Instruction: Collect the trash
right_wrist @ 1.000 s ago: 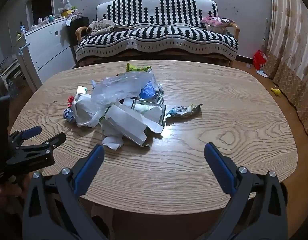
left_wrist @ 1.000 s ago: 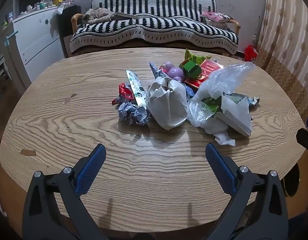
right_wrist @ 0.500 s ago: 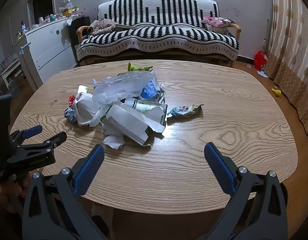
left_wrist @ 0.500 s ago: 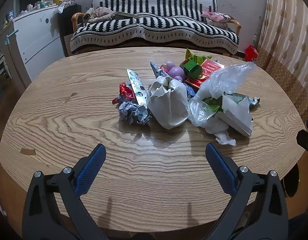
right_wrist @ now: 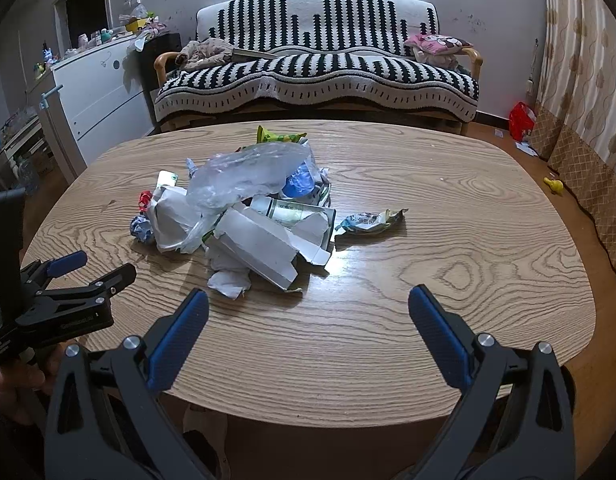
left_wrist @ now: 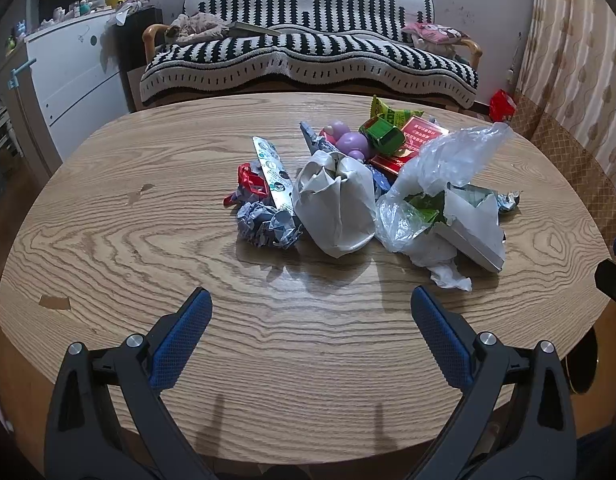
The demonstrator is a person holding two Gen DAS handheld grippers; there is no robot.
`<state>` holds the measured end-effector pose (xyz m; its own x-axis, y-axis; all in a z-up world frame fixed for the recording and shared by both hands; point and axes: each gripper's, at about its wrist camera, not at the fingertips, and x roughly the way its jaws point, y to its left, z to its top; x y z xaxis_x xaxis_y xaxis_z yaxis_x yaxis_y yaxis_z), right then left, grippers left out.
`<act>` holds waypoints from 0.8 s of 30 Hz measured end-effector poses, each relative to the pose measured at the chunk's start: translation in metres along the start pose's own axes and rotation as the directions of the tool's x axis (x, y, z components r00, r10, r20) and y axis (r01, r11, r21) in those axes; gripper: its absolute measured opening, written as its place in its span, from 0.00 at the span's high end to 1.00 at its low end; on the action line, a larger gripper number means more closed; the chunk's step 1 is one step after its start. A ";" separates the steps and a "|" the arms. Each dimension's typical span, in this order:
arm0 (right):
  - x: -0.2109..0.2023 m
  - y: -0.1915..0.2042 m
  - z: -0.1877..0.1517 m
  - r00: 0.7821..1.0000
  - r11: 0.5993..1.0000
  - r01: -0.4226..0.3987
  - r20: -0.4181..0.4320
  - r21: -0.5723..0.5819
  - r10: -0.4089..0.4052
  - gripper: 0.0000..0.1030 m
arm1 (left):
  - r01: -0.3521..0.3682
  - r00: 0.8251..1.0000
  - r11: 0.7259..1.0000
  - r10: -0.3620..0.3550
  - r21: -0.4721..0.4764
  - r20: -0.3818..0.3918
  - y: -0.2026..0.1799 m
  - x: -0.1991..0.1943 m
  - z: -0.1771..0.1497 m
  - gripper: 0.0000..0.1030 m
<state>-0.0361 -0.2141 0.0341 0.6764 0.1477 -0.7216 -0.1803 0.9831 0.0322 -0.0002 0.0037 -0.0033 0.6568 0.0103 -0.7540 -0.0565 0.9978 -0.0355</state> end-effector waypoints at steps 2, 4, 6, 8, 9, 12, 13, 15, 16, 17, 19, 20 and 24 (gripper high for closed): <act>0.000 0.000 0.000 1.000 1.000 0.000 0.000 -0.001 0.000 0.06 | 0.000 1.000 1.000 0.000 -0.001 -0.001 0.000 0.000 0.000 0.06; -0.001 0.000 0.000 1.000 1.000 0.000 0.000 -0.001 0.000 0.06 | 0.000 1.000 1.000 0.000 -0.001 0.000 0.000 0.000 0.000 0.06; 0.000 0.000 0.000 1.000 1.000 -0.001 0.000 0.000 0.001 0.06 | 0.000 1.000 1.000 0.000 0.000 -0.001 0.000 0.000 0.000 0.06; -0.001 0.001 0.000 1.000 1.000 -0.001 0.000 0.000 0.001 0.06 | 0.001 1.000 1.000 -0.001 0.001 -0.003 -0.001 0.001 -0.001 0.06; 0.000 0.000 0.000 1.000 1.000 0.000 0.000 0.000 0.000 0.06 | 0.001 1.000 1.000 -0.001 0.001 -0.004 -0.001 0.001 -0.001 0.06; 0.000 0.000 0.000 1.000 1.000 0.000 0.000 0.001 0.000 0.06 | 0.001 1.000 1.000 -0.001 -0.001 -0.004 -0.001 0.001 -0.001 0.06; -0.001 0.001 0.000 1.000 1.000 -0.001 0.000 0.001 0.001 0.06 | 0.001 1.000 1.000 -0.001 -0.001 -0.005 -0.001 0.001 -0.002 0.06; 0.000 0.000 0.000 1.000 1.000 0.000 0.000 0.000 0.000 0.06 | 0.001 1.000 1.000 -0.001 0.000 -0.004 -0.001 0.001 -0.002 0.06; -0.001 0.001 0.000 1.000 1.000 0.000 0.001 0.001 0.000 0.06 | 0.001 1.000 1.000 -0.001 0.001 -0.005 -0.002 0.001 -0.003 0.06; -0.001 0.001 0.000 1.000 1.000 -0.001 0.000 0.001 0.001 0.06 | 0.000 1.000 1.000 -0.001 0.000 -0.005 -0.001 0.001 -0.002 0.06; 0.000 0.000 0.000 1.000 1.000 0.000 0.001 0.001 0.000 0.06 | 0.001 1.000 1.000 -0.001 -0.002 -0.005 -0.001 0.001 -0.002 0.06; 0.000 0.000 0.000 1.000 1.000 0.001 0.000 0.001 -0.001 0.06 | 0.002 1.000 1.000 -0.002 -0.001 -0.005 -0.001 0.001 -0.002 0.06; -0.002 0.002 0.000 1.000 1.000 0.002 0.000 -0.002 -0.002 0.06 | 0.001 1.000 1.000 -0.002 -0.001 -0.005 -0.001 0.001 -0.002 0.06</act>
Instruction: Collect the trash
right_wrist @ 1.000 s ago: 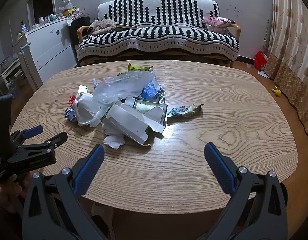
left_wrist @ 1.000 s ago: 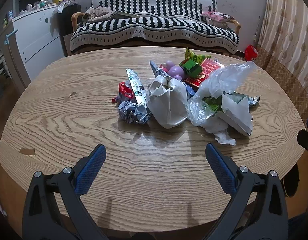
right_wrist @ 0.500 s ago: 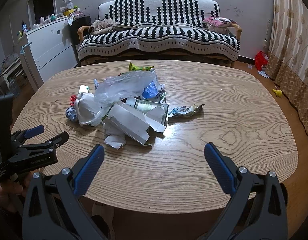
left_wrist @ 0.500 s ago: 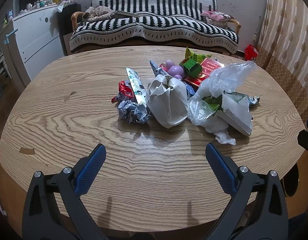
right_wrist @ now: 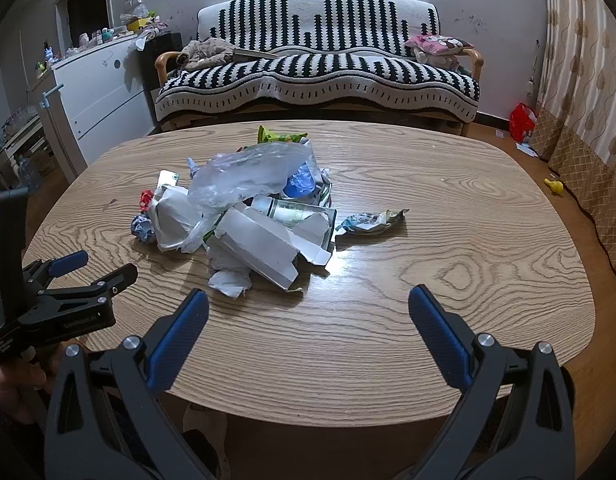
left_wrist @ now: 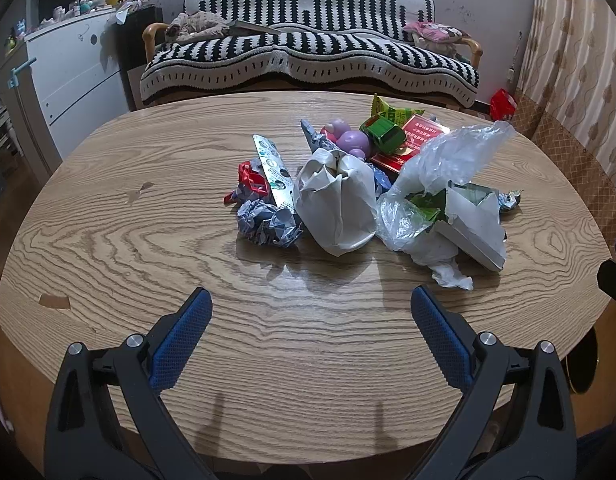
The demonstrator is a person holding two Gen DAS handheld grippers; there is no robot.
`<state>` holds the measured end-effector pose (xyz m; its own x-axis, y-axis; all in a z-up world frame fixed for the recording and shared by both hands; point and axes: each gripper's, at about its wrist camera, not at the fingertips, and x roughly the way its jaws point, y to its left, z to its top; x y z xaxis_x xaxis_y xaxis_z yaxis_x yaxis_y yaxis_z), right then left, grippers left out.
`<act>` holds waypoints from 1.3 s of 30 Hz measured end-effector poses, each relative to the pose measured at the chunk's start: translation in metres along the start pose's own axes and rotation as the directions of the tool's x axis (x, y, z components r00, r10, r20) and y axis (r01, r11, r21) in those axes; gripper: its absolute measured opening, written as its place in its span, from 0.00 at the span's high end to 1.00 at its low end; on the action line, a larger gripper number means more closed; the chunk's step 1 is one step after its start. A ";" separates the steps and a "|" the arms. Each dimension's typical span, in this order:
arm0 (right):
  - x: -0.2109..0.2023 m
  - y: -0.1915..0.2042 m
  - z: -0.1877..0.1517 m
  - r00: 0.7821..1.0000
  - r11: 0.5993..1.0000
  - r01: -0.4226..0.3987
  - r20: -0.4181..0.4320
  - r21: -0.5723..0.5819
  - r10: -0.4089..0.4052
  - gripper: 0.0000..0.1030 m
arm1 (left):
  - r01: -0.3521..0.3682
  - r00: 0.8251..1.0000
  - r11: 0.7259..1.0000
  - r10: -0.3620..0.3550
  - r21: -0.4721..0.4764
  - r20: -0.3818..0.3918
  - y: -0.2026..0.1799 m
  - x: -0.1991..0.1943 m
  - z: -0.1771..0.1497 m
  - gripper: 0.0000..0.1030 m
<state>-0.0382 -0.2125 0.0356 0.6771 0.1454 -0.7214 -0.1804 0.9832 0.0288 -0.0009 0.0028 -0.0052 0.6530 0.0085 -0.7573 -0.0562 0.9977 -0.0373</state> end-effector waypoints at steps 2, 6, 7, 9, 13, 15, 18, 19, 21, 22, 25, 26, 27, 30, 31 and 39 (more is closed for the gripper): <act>0.001 0.000 0.000 1.000 1.000 0.000 0.001 0.001 0.000 0.06 | 0.001 1.000 1.000 -0.001 -0.001 0.000 0.000 0.000 0.000 0.06; 0.000 0.000 0.000 1.000 1.000 0.001 0.000 0.001 -0.001 0.06 | 0.001 1.000 1.000 -0.001 -0.004 -0.004 0.000 0.001 0.000 0.06; 0.000 0.000 0.000 1.000 1.000 0.002 0.000 0.000 -0.002 0.06 | 0.000 1.000 1.000 0.000 -0.003 -0.005 -0.001 0.001 -0.001 0.06; 0.000 0.000 0.000 1.000 1.000 0.003 0.001 -0.002 -0.003 0.06 | 0.000 1.000 1.000 0.000 -0.003 -0.007 0.000 0.002 -0.001 0.06; 0.001 0.002 0.000 1.000 1.000 -0.018 -0.011 -0.008 0.018 0.06 | -0.001 1.000 1.000 0.001 0.002 -0.014 0.004 0.003 -0.001 0.06; 0.007 0.005 0.000 0.999 0.999 -0.035 -0.025 -0.020 0.035 0.06 | 0.006 1.000 1.000 -0.006 0.000 -0.030 0.009 0.007 0.001 0.06; 0.019 0.004 0.003 0.997 0.998 -0.058 -0.047 -0.012 0.058 0.06 | 0.026 0.997 1.000 -0.026 -0.006 -0.067 0.021 0.018 0.008 0.06; 0.024 0.003 0.004 0.995 0.997 -0.074 -0.062 -0.006 0.073 0.06 | 0.023 0.997 1.000 -0.023 -0.009 -0.078 0.025 0.024 0.012 0.06; 0.031 0.002 0.007 0.993 0.996 -0.088 -0.076 0.005 0.088 0.06 | 0.026 0.994 0.999 -0.028 -0.019 -0.110 0.031 0.037 0.019 0.06; 0.035 0.002 0.008 0.992 0.996 -0.094 -0.084 0.006 0.094 0.06 | 0.028 0.991 0.999 -0.032 -0.028 -0.128 0.036 0.047 0.024 0.06; 0.047 0.004 0.012 0.990 0.995 -0.101 -0.100 0.006 0.102 0.06 | -0.004 0.985 1.000 0.003 -0.005 -0.170 0.044 0.075 0.034 0.06; 0.049 0.005 0.014 0.989 0.995 -0.103 -0.102 0.006 0.103 0.06 | -0.013 0.984 1.000 0.014 0.006 -0.180 0.045 0.083 0.036 0.06; 0.053 0.007 0.016 0.989 0.995 -0.104 -0.103 0.002 0.104 0.06 | -0.015 0.982 1.000 0.017 0.010 -0.188 0.047 0.090 0.039 0.06; 0.064 0.011 0.023 0.989 0.994 -0.107 -0.108 -0.025 0.104 0.06 | -0.041 0.986 0.999 0.039 -0.004 -0.163 0.052 0.102 0.045 0.06; 0.069 0.011 0.025 0.989 0.994 -0.106 -0.111 -0.030 0.102 0.06 | -0.030 0.986 1.000 0.030 -0.001 -0.163 0.052 0.106 0.047 0.06; 0.117 0.006 0.040 0.989 0.991 -0.087 -0.128 -0.106 0.074 0.06 | -0.029 0.994 0.999 0.034 0.045 -0.107 0.058 0.101 0.053 0.61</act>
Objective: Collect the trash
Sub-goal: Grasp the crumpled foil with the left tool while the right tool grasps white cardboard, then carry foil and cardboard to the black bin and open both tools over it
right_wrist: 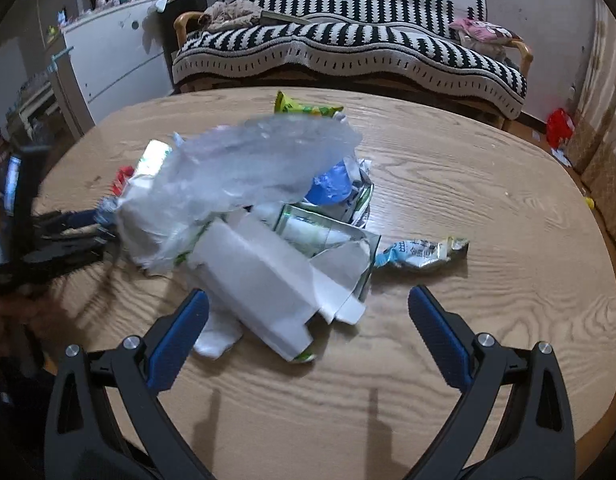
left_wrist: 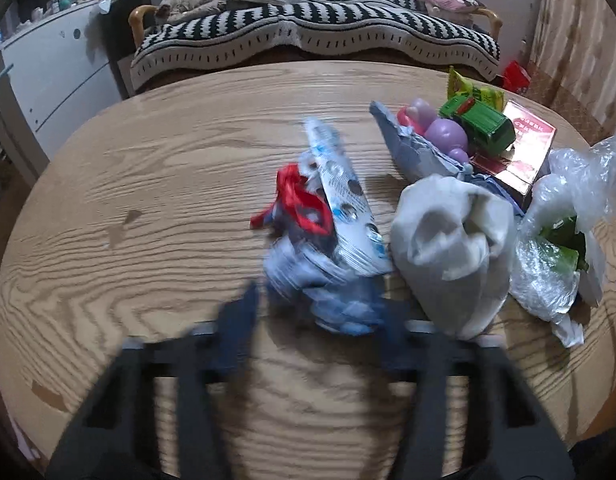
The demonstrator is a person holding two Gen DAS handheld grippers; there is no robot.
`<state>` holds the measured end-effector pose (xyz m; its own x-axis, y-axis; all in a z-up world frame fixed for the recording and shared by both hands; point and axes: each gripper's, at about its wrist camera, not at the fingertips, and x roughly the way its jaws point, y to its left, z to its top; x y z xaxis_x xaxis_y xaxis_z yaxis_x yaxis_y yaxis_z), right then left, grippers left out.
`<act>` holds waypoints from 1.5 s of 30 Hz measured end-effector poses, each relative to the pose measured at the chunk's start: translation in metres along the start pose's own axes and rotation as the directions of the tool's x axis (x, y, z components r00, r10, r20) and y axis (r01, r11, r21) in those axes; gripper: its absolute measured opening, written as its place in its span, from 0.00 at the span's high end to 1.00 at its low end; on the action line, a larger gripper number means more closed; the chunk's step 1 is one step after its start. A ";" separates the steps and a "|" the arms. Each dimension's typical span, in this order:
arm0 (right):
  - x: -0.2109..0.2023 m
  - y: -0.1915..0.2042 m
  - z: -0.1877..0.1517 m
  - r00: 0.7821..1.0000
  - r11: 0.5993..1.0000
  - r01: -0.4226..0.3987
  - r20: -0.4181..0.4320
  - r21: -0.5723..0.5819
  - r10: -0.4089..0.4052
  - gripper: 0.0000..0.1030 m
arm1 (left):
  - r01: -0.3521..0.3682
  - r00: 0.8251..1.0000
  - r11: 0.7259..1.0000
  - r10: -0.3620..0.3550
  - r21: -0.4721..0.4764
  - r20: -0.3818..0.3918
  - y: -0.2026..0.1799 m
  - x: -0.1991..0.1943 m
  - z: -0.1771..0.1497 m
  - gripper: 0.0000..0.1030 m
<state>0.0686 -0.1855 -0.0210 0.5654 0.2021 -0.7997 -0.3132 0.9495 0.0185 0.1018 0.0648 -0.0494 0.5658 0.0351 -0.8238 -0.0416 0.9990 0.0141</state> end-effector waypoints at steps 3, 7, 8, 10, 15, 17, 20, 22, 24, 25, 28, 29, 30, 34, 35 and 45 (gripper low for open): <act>0.013 -0.004 0.002 1.000 1.000 -0.019 -0.025 0.000 0.019 0.06 | 0.079 0.997 0.995 -0.079 -0.059 -0.009 0.016 -0.011 -0.005 0.66; 0.022 0.003 0.003 0.999 0.998 -0.037 -0.036 -0.044 0.036 0.06 | 0.052 0.997 0.999 -0.051 -0.017 0.058 0.022 -0.033 -0.009 0.68; 0.024 0.005 0.004 0.999 0.998 -0.033 -0.036 -0.060 0.031 0.06 | 0.046 0.996 0.999 -0.046 -0.006 0.076 0.022 -0.040 -0.011 0.68; 0.027 0.009 0.004 0.999 0.996 -0.017 -0.032 -0.084 0.014 0.06 | 0.089 0.992 0.996 -0.087 -0.022 0.089 0.026 -0.049 -0.013 0.68; 0.035 0.011 0.006 0.999 0.995 -0.015 -0.030 -0.095 0.012 0.07 | 0.307 0.947 0.945 -0.291 -0.111 0.136 0.029 -0.066 -0.014 0.68; 0.038 0.012 0.007 1.000 0.995 -0.013 -0.028 -0.100 0.010 0.09 | 0.267 0.956 0.960 -0.254 -0.081 0.144 0.020 -0.067 -0.014 0.68; 0.043 0.015 0.009 0.998 0.994 -0.041 -0.049 -0.106 0.036 0.25 | 0.243 0.962 0.969 -0.234 -0.054 0.141 0.010 -0.067 -0.017 0.68; 0.043 0.018 0.008 0.996 0.991 -0.073 -0.065 -0.110 0.066 0.43 | 0.235 0.964 0.971 -0.227 -0.043 0.138 0.008 -0.067 -0.017 0.68; 0.039 0.020 0.007 0.997 0.990 -0.065 -0.056 -0.122 0.059 0.54 | 0.222 0.966 0.975 -0.215 -0.032 0.146 0.007 -0.070 -0.018 0.68; 0.035 0.021 0.007 0.996 0.989 -0.075 -0.050 -0.126 0.069 0.60 | 0.219 0.966 0.975 -0.212 -0.027 0.150 0.008 -0.073 -0.019 0.68; 0.019 0.016 0.007 0.993 0.988 -0.120 -0.036 -0.097 0.117 0.79 | 0.218 0.964 0.976 -0.211 -0.024 0.161 0.004 -0.076 -0.018 0.68; 0.013 0.012 0.007 0.989 0.986 -0.148 -0.032 -0.077 0.146 0.80 | 0.220 0.964 0.975 -0.213 -0.025 0.161 0.004 -0.077 -0.018 0.68; 0.007 0.009 0.007 0.988 0.985 -0.157 -0.024 -0.065 0.155 0.83 | 0.222 0.963 0.975 -0.215 -0.026 0.162 0.002 -0.078 -0.018 0.68; -0.017 -0.003 0.004 0.983 0.983 -0.182 0.017 -0.017 0.182 0.88 | 0.230 0.958 0.973 -0.225 -0.008 0.176 -0.013 -0.084 -0.015 0.68; -0.023 -0.005 0.003 0.981 0.981 -0.194 0.025 -0.001 0.194 0.88 | 0.233 0.957 0.972 -0.229 -0.003 0.180 -0.016 -0.086 -0.013 0.68; -0.096 -0.085 -0.035 0.988 0.973 -0.122 0.119 0.195 0.100 0.88 | 0.299 0.934 0.948 -0.314 0.112 0.169 -0.093 -0.096 -0.008 0.68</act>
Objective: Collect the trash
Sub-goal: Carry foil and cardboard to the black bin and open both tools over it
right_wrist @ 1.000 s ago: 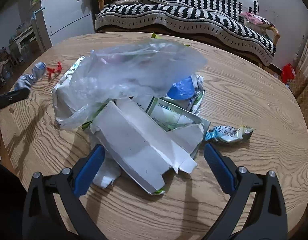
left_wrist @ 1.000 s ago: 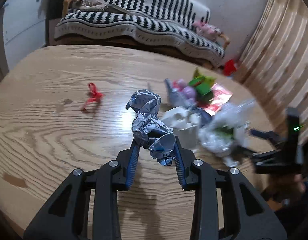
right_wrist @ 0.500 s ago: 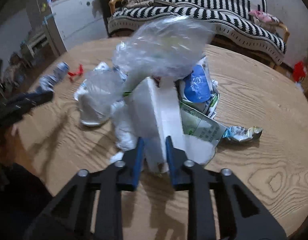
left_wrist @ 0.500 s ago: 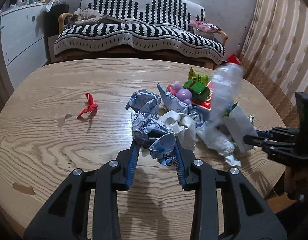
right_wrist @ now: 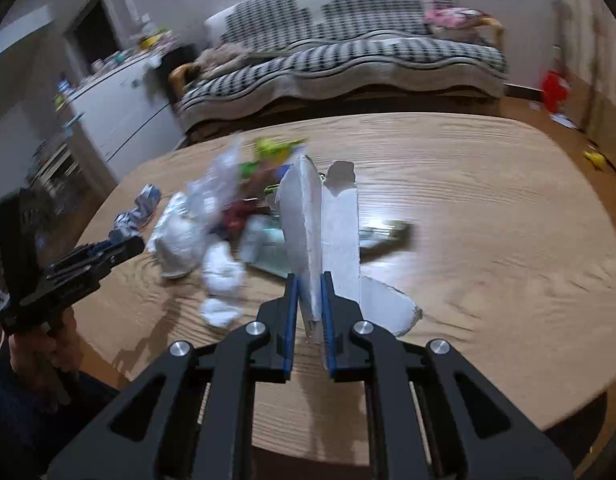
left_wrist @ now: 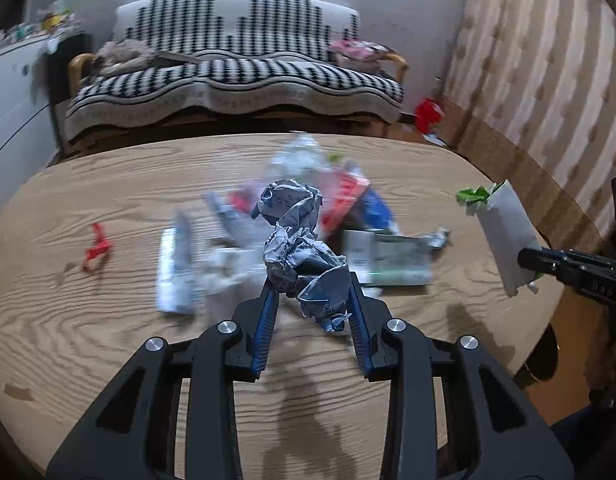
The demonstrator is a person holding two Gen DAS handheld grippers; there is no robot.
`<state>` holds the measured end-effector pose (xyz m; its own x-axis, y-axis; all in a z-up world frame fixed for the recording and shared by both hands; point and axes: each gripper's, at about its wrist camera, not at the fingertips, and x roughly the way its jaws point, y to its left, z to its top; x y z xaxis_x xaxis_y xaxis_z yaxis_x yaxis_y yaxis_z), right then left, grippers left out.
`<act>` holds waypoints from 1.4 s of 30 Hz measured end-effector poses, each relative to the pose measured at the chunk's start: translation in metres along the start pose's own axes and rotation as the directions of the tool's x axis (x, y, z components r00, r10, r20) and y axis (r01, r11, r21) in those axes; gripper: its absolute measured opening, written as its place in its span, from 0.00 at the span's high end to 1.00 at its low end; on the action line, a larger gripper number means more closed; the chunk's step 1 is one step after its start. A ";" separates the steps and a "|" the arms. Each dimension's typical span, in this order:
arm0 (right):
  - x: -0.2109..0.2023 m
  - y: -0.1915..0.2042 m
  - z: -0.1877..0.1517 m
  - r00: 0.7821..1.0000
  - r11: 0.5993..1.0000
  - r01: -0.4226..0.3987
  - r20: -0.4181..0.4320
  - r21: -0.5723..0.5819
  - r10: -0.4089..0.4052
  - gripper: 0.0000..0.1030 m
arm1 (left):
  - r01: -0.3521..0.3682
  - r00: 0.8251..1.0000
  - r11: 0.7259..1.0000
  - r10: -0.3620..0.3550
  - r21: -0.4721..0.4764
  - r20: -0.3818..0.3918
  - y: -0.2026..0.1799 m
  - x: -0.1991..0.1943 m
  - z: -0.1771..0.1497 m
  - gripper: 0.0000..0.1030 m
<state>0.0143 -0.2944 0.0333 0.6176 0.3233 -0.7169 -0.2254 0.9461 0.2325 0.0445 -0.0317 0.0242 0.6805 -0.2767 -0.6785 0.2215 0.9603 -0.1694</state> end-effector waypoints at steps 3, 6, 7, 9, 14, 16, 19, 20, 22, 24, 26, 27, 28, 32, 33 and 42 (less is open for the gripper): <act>-0.024 -0.039 -0.012 0.995 0.993 0.101 0.013 0.066 -0.102 0.88 | 0.048 0.999 0.997 -0.047 0.067 -0.017 -0.044 0.013 0.003 0.68; -0.055 -0.086 -0.031 0.978 0.967 0.204 0.011 0.151 -0.208 0.88 | 0.104 0.994 0.984 -0.099 0.147 -0.040 -0.093 0.026 0.003 0.68; -0.064 -0.099 -0.038 0.972 0.958 0.231 0.012 0.172 -0.236 0.88 | 0.122 0.992 0.979 -0.116 0.163 -0.049 -0.106 0.029 0.002 0.68; -0.086 -0.129 -0.054 0.951 0.929 0.296 0.018 0.221 -0.308 0.88 | 0.167 0.985 0.963 -0.156 0.213 -0.070 -0.143 0.038 0.000 0.68; -0.144 -0.202 -0.104 0.905 0.844 0.390 0.016 0.368 -0.425 0.88 | 0.285 0.958 0.906 -0.261 0.314 -0.117 -0.235 0.053 -0.013 0.68; -0.162 -0.229 -0.123 0.886 0.807 0.422 0.000 0.412 -0.463 0.88 | 0.326 0.945 0.882 -0.296 0.340 -0.138 -0.267 0.059 -0.018 0.68; -0.185 -0.269 -0.152 0.857 0.746 0.470 -0.040 0.473 -0.514 0.88 | 0.393 0.919 0.839 -0.349 0.375 -0.182 -0.321 0.068 -0.032 0.68; -0.190 -0.283 -0.162 0.849 0.724 0.483 -0.061 0.493 -0.525 0.88 | 0.421 0.907 0.819 -0.370 0.390 -0.201 -0.341 0.068 -0.040 0.68; -0.198 -0.307 -0.179 0.840 0.688 0.499 -0.101 0.527 -0.533 0.88 | 0.452 0.892 0.792 -0.391 0.411 -0.228 -0.369 0.074 -0.050 0.68; -0.203 -0.326 -0.197 0.837 0.657 0.506 -0.136 0.559 -0.530 0.88 | 0.485 0.874 0.762 -0.407 0.429 -0.266 -0.404 0.085 -0.063 0.68; -0.206 -0.345 -0.211 0.842 0.636 0.504 -0.170 0.585 -0.512 0.88 | 0.515 0.856 0.733 -0.415 0.445 -0.308 -0.437 0.098 -0.077 0.68; -0.206 -0.352 -0.215 0.844 0.628 0.503 -0.184 0.594 -0.503 0.88 | 0.524 0.850 0.723 -0.416 0.450 -0.323 -0.448 0.103 -0.082 0.68; -0.204 -0.358 -0.220 0.849 0.619 0.499 -0.198 0.607 -0.490 0.88 | 0.541 0.839 0.710 -0.418 0.452 -0.347 -0.463 0.112 -0.092 0.68; -0.201 -0.386 -0.240 0.867 0.573 0.474 -0.240 0.669 -0.437 0.88 | 0.570 0.818 0.683 -0.416 0.457 -0.398 -0.497 0.136 -0.111 0.68; -0.197 -0.390 -0.237 0.870 0.565 0.470 -0.246 0.678 -0.428 0.88 | 0.579 0.810 0.679 -0.416 0.453 -0.413 -0.503 0.141 -0.117 0.68; -0.182 -0.416 -0.238 0.882 0.524 0.452 -0.273 0.722 -0.384 0.88 | 0.586 0.799 0.673 -0.386 0.451 -0.461 -0.519 0.176 -0.135 0.68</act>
<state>-0.1839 -0.7513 -0.0892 0.4256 -0.0833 -0.9011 0.7051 0.6547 0.2724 -0.0450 -0.5745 -0.1031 0.1356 -0.5759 -0.8062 0.8627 0.4687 -0.1897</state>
